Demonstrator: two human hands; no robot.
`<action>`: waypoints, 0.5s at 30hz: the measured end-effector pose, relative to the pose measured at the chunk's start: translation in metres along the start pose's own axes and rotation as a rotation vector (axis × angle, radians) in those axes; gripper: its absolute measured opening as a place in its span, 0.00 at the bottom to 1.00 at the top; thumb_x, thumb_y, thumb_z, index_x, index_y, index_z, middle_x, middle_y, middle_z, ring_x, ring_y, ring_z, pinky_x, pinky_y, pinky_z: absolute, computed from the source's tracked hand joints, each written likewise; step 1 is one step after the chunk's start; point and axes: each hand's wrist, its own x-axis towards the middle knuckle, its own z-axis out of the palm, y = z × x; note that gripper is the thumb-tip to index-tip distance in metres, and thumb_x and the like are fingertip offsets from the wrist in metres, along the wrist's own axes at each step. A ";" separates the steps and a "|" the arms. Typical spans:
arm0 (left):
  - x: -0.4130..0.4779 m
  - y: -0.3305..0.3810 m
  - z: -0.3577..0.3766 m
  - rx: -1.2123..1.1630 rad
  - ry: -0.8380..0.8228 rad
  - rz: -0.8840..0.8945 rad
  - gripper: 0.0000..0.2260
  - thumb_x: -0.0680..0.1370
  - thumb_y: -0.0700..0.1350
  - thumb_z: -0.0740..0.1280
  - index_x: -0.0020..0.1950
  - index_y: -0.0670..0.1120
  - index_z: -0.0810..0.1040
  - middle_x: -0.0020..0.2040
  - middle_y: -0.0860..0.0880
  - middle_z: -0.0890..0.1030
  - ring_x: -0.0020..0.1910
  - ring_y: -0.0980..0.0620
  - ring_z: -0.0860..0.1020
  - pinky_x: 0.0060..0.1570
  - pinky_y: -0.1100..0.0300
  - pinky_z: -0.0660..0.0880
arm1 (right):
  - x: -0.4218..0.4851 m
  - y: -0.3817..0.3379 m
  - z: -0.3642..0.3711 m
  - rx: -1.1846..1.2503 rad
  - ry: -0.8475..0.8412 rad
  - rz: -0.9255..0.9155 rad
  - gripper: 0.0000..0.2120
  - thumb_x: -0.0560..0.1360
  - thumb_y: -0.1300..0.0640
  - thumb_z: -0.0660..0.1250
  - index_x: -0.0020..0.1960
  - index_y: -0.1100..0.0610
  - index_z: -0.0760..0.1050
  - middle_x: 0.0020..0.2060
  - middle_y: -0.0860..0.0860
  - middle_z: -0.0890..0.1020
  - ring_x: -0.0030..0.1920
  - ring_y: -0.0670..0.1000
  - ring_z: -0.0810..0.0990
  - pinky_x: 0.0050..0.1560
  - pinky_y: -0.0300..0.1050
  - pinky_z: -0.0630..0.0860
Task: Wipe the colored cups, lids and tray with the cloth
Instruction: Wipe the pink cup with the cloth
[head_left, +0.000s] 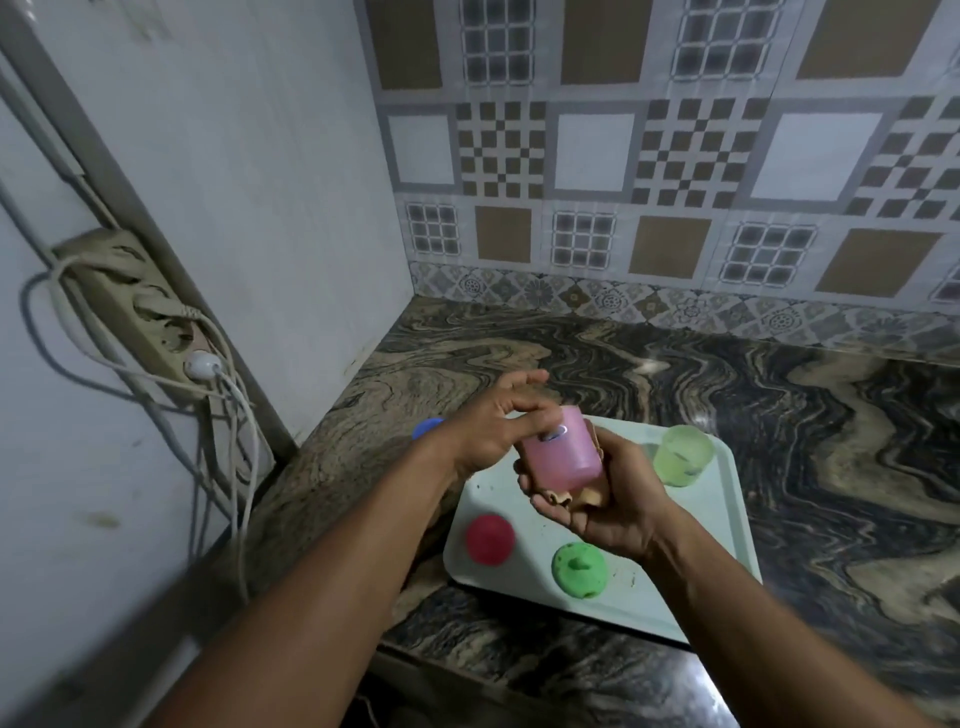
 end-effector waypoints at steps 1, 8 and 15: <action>-0.004 -0.003 -0.002 -0.084 -0.023 -0.013 0.08 0.80 0.42 0.67 0.44 0.49 0.84 0.73 0.53 0.65 0.67 0.63 0.67 0.63 0.64 0.66 | -0.002 0.002 0.001 0.042 -0.027 0.052 0.24 0.73 0.47 0.64 0.53 0.67 0.83 0.48 0.65 0.82 0.42 0.62 0.83 0.39 0.52 0.83; -0.005 0.005 -0.016 -0.036 -0.033 -0.050 0.10 0.80 0.46 0.68 0.54 0.42 0.85 0.65 0.49 0.78 0.65 0.55 0.74 0.69 0.52 0.69 | 0.016 -0.002 0.012 -0.338 0.156 -0.308 0.26 0.83 0.42 0.56 0.62 0.63 0.78 0.51 0.67 0.83 0.47 0.65 0.84 0.42 0.55 0.82; -0.005 0.004 -0.014 -0.242 0.065 0.054 0.10 0.80 0.41 0.65 0.46 0.49 0.86 0.77 0.53 0.62 0.76 0.54 0.63 0.67 0.57 0.66 | 0.009 -0.003 0.017 0.079 -0.005 0.086 0.26 0.80 0.47 0.55 0.59 0.68 0.78 0.42 0.64 0.82 0.33 0.57 0.84 0.30 0.45 0.82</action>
